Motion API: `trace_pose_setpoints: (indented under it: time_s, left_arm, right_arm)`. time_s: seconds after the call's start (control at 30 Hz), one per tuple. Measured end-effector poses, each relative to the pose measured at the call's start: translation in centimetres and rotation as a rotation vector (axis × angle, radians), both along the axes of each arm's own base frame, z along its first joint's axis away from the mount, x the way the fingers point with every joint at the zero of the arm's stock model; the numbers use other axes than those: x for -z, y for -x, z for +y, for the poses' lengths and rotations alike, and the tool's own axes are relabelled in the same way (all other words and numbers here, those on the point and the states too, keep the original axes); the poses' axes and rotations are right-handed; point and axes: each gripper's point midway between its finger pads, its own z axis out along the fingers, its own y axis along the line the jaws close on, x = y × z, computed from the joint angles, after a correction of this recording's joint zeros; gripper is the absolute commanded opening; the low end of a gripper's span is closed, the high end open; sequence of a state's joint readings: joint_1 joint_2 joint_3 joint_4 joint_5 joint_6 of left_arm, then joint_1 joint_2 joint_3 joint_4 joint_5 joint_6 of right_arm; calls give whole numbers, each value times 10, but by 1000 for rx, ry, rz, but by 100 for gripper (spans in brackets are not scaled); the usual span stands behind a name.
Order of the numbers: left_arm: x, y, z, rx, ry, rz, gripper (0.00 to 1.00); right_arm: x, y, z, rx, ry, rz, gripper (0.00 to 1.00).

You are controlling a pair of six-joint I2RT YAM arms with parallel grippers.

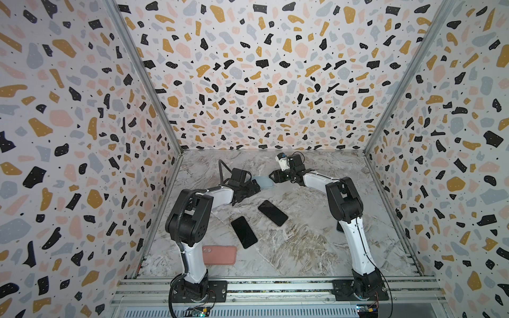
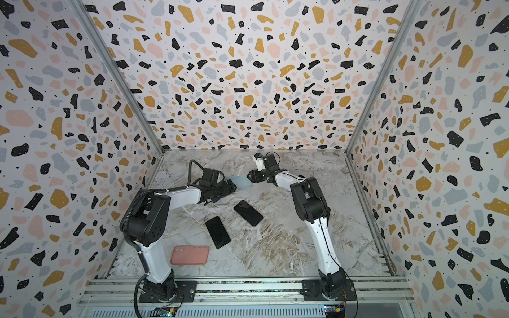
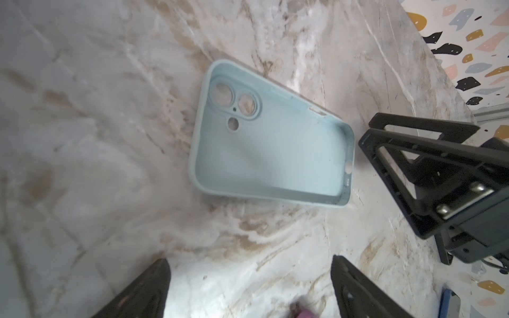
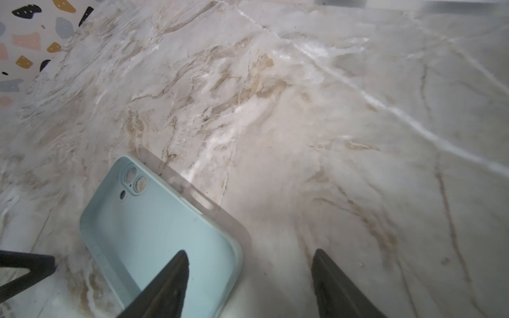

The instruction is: Put the phone into the phone case

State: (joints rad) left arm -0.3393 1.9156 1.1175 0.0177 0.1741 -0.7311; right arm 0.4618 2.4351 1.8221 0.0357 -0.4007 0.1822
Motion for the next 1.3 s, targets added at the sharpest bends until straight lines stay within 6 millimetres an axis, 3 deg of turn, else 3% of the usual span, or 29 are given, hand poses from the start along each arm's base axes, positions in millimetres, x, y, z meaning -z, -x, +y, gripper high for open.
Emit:
trace_pose_setpoints:
  time_s: [0.3,0.5,0.67,0.9,1.1,1.3]
  left_arm:
    - [0,-33,-5,-8,7,-24,92]
    - [0,-44,-4,-17,12,-36,91]
    - [-1,-48,-8,-13,29,-48,91]
    - [-2,-44,-35,30,65,-67,91]
    - [-1,-33,-61,74,93,-85,91]
    - [-2,-9,-79,122,121,-88,91]
  right_arm:
    - [-1,6,23,-80,-89,66,46]
    - [4,15,20,-91,-104,75,40]
    - [5,36,16,-104,-98,107,36]
    - [7,62,22,-138,-78,138,35]
    - [7,80,6,-106,-31,165,35]
    - [9,103,-15,-68,10,193,36]
